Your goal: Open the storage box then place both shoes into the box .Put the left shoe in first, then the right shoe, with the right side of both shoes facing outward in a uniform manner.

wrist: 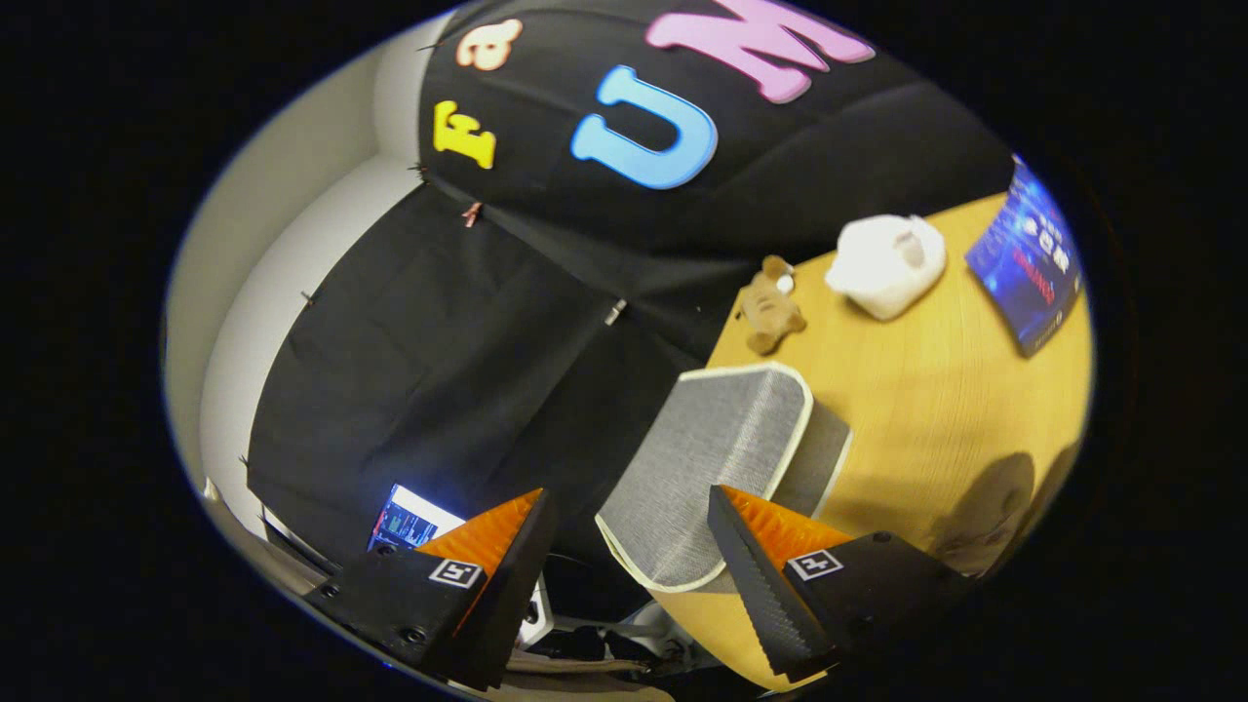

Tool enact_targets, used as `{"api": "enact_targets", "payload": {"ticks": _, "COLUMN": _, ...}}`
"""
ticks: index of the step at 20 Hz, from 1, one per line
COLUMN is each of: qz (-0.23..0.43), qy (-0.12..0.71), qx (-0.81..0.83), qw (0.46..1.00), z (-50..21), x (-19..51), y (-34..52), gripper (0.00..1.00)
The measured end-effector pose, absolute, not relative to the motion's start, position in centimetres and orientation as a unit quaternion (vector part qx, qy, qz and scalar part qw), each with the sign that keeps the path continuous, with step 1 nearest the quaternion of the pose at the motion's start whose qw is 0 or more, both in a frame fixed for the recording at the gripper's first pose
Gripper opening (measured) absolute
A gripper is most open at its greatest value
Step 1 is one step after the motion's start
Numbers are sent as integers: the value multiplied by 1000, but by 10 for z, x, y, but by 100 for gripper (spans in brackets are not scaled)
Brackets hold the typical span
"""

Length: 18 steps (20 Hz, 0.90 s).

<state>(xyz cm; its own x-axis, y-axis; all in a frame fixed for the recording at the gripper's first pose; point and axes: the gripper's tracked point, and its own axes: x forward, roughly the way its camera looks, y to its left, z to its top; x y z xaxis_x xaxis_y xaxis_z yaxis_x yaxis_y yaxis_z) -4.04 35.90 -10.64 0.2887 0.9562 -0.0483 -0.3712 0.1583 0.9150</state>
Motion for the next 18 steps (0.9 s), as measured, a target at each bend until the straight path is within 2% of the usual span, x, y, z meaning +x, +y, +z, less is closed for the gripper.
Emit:
{"api": "enact_targets", "payload": {"ticks": 5, "qz": 471, "qy": 431, "qx": 496, "qw": 588, "z": -178, "x": -36, "y": 392, "gripper": 96}}
{"api": "enact_targets", "payload": {"ticks": 8, "qz": 471, "qy": 447, "qx": 533, "qw": 542, "z": -197, "x": -38, "y": 411, "gripper": 95}}
{"api": "enact_targets", "payload": {"ticks": 12, "qz": 462, "qy": 451, "qx": 570, "qw": 509, "z": -208, "x": -29, "y": 425, "gripper": 94}}
{"api": "enact_targets", "payload": {"ticks": 13, "qz": 462, "qy": 448, "qx": 583, "qw": 496, "z": -207, "x": -27, "y": 426, "gripper": 91}}
{"api": "enact_targets", "payload": {"ticks": 15, "qz": 463, "qy": 442, "qx": 599, "qw": 482, "z": -207, "x": -22, "y": 431, "gripper": 78}}
{"api": "enact_targets", "payload": {"ticks": 16, "qz": 461, "qy": 443, "qx": 600, "qw": 481, "z": -210, "x": -23, "y": 433, "gripper": 75}}
{"api": "enact_targets", "payload": {"ticks": 18, "qz": 461, "qy": 439, "qx": 609, "qw": 473, "z": -208, "x": -20, "y": 432, "gripper": 76}}
